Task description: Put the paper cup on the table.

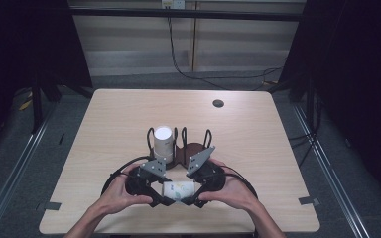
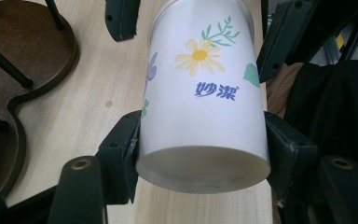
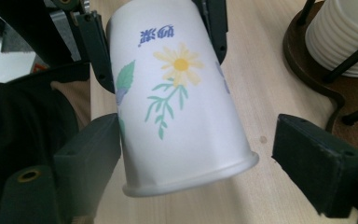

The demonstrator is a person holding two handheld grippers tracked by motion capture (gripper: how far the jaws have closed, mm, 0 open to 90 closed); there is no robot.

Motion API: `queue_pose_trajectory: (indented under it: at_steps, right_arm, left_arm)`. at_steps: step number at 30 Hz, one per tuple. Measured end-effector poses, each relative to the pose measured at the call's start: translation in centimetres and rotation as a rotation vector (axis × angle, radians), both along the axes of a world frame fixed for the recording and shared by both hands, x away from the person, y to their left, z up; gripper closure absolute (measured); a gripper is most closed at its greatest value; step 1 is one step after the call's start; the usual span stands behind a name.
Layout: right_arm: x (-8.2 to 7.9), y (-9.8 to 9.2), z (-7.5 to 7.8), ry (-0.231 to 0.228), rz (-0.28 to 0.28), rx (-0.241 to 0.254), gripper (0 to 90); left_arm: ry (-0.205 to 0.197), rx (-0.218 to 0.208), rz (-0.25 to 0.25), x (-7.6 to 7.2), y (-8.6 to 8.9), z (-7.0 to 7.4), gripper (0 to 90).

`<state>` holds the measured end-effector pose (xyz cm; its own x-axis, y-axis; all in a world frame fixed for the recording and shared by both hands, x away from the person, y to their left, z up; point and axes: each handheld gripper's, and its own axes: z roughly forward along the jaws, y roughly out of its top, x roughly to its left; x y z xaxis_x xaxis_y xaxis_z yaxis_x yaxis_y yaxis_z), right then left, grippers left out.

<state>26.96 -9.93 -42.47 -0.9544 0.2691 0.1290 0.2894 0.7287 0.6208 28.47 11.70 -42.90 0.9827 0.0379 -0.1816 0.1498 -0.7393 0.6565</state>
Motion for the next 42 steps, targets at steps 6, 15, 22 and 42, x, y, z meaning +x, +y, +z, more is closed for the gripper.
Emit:
queue_pose_trajectory:
  at_steps: [6,15,22,42]
  right_arm:
    - [0.1,-0.8,0.8,-0.016,-0.035,0.032,13.6]
    - [0.3,-1.7,1.2,-0.015,-0.076,0.096,13.5]
    - [0.0,-1.6,1.5,-0.003,-0.067,0.117,14.4]
    - [-0.2,-2.6,1.1,0.004,-0.136,0.255,15.4]
  left_arm:
    - [-0.004,-0.018,0.019,0.2,0.4,0.6,37.5]
    - [-0.009,-0.011,0.035,0.5,1.6,0.6,37.4]
    - [-0.004,-0.056,0.085,0.9,3.2,0.3,37.4]
    - [-0.056,-0.223,0.197,1.0,5.0,0.4,37.4]
